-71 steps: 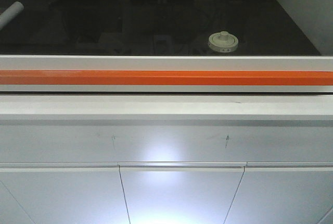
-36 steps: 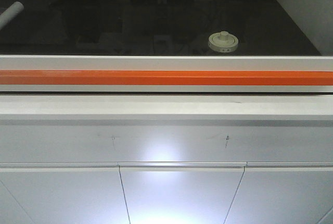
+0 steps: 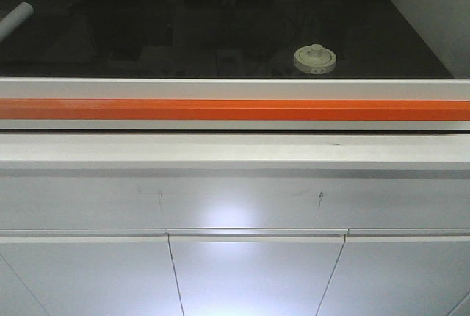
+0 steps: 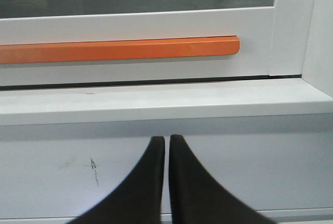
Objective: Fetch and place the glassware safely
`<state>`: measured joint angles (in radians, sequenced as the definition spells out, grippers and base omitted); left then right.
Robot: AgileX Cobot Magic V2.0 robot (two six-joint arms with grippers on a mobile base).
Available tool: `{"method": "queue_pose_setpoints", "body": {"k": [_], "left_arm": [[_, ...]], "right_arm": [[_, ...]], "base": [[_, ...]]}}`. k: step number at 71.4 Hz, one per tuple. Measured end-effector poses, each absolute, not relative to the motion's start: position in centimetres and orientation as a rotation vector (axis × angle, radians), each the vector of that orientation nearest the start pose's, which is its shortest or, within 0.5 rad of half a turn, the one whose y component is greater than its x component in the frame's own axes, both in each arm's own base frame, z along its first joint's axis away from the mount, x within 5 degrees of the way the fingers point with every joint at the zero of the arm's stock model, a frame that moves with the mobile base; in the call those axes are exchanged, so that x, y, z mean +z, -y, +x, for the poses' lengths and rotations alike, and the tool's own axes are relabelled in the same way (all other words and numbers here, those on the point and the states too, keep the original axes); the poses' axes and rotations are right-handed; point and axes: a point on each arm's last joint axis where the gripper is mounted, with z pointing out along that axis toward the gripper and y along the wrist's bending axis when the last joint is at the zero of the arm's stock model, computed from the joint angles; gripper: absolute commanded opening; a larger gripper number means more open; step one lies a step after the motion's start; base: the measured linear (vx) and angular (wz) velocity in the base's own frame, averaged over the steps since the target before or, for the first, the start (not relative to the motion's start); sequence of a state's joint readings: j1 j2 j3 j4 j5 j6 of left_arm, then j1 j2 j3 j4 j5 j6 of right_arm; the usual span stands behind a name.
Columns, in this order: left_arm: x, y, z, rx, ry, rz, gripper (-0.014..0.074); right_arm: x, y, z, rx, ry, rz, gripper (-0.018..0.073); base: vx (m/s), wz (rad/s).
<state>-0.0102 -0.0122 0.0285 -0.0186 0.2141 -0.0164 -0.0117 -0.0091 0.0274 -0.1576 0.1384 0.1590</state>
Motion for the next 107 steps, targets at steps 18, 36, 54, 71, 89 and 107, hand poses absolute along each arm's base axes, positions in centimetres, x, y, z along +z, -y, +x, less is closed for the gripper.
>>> {"method": "queue_pose_setpoints", "body": {"k": [18,36,54,71,89,107], "left_arm": [[18.5,0.1,5.6,-0.037,-1.714,-0.018,-0.0007],[18.5,0.1,5.6,-0.037,-1.714,-0.018,-0.0007],[18.6,0.1,5.6,-0.037,-1.697,-0.018,-0.0007],[19.8,0.1,5.7,-0.036,-1.566,-0.018,-0.0007],[23.0,0.0,5.2,-0.037,-1.317,-0.018,-0.0007],[33.2,0.0,4.5,-0.023,-1.192,-0.004,-0.0007]], "right_arm": [[19.2,0.3,5.7,-0.024,-1.638,0.029,-0.0003],[19.2,0.3,5.7,-0.025,-1.638,0.028,-0.0003],[19.2,0.3,5.7,-0.025,-1.638,0.028,-0.0003],[19.3,0.2,5.7,-0.021,-1.626,0.029,-0.0003],[20.9,0.0,5.6,0.013,-1.468,0.022,-0.0003],[28.9,0.0,4.9,-0.002,-1.296,0.002,-0.0003]], "base": [[0.0,0.0],[0.0,0.0],[0.0,0.0],[0.0,0.0],[0.0,0.0],[0.0,0.0]]}}
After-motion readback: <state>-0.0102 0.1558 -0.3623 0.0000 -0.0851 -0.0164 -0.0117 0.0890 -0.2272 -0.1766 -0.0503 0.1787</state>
